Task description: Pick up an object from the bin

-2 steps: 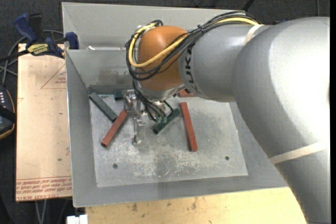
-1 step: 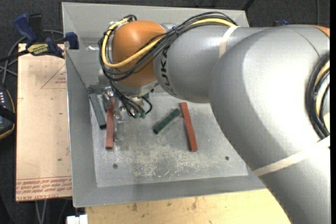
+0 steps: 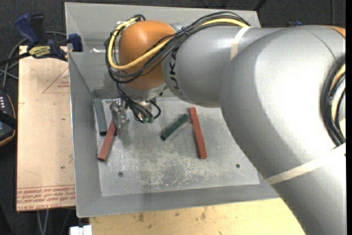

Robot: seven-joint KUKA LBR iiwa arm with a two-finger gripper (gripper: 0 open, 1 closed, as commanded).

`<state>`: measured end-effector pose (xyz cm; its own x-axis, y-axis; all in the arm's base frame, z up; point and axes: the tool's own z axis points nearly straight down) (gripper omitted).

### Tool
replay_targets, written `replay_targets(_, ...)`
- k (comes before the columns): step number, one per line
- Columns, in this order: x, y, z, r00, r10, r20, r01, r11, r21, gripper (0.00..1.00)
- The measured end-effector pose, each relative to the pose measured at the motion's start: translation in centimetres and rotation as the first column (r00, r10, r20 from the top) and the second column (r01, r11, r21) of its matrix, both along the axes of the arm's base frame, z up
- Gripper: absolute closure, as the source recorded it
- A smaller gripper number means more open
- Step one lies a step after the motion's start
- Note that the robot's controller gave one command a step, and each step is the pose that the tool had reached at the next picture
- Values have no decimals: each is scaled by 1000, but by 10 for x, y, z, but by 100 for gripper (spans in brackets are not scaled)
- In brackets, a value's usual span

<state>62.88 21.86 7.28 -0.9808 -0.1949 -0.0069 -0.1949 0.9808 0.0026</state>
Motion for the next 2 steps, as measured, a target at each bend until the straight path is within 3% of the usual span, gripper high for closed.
replay_targets(1, -1, 0, -2, 1000, 0, -3, 0, 1000, -1, 0)
replay_targets(2, 0, 0, 0, 1000, -1, 1, 1, 1000, 0, 100)
